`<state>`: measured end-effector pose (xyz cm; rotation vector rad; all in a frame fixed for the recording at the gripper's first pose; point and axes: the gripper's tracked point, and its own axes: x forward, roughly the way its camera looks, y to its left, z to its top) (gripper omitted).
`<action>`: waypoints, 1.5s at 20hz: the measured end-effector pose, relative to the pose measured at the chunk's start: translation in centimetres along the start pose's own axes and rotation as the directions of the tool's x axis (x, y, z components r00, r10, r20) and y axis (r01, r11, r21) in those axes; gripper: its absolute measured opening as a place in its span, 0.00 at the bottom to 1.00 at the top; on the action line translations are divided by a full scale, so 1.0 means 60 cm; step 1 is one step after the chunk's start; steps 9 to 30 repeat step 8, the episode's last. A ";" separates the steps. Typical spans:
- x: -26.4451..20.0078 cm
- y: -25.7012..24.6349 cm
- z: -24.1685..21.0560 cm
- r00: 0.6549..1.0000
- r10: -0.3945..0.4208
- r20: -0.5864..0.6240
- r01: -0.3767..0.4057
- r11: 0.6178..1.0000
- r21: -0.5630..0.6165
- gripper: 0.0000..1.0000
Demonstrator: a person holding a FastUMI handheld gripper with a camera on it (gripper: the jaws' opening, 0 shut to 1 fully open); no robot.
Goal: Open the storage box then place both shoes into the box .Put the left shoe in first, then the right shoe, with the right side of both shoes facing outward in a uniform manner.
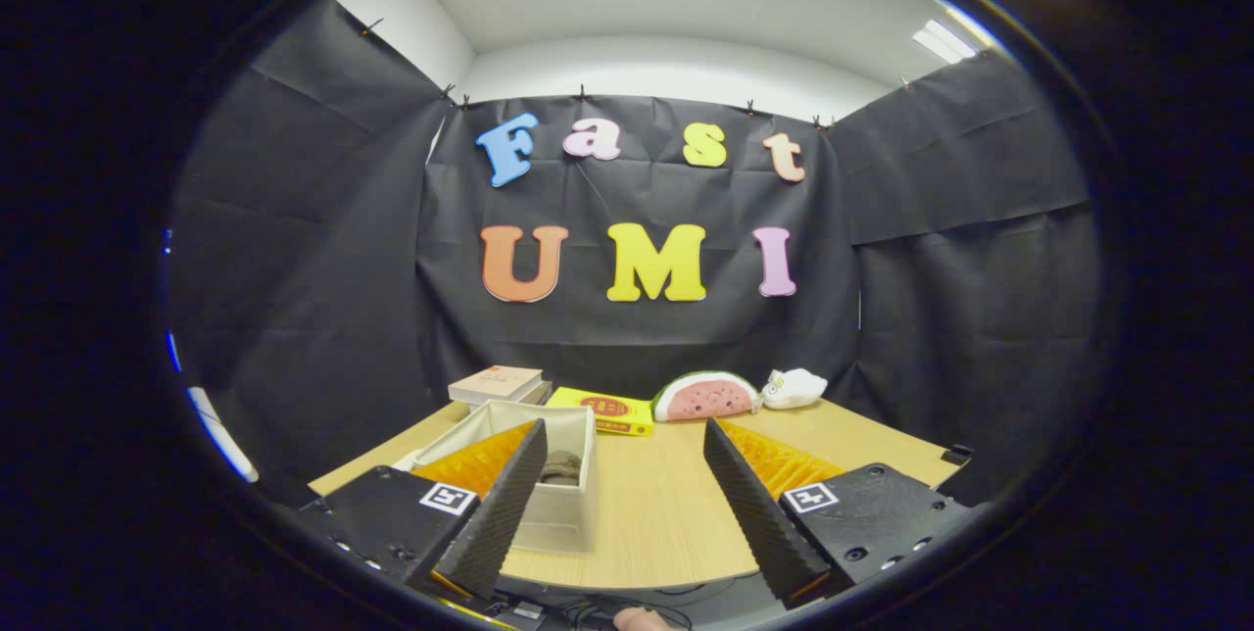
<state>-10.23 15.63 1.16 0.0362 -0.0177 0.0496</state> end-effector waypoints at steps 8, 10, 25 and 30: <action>0.015 -0.033 -0.029 1.000 -0.021 -0.021 0.021 1.000 0.023 0.98; 0.015 -0.033 -0.029 1.000 -0.021 -0.021 0.021 1.000 0.023 0.98; 0.015 -0.033 -0.029 1.000 -0.021 -0.021 0.021 1.000 0.023 0.98; 0.015 -0.033 -0.029 1.000 -0.021 -0.021 0.021 1.000 0.023 0.98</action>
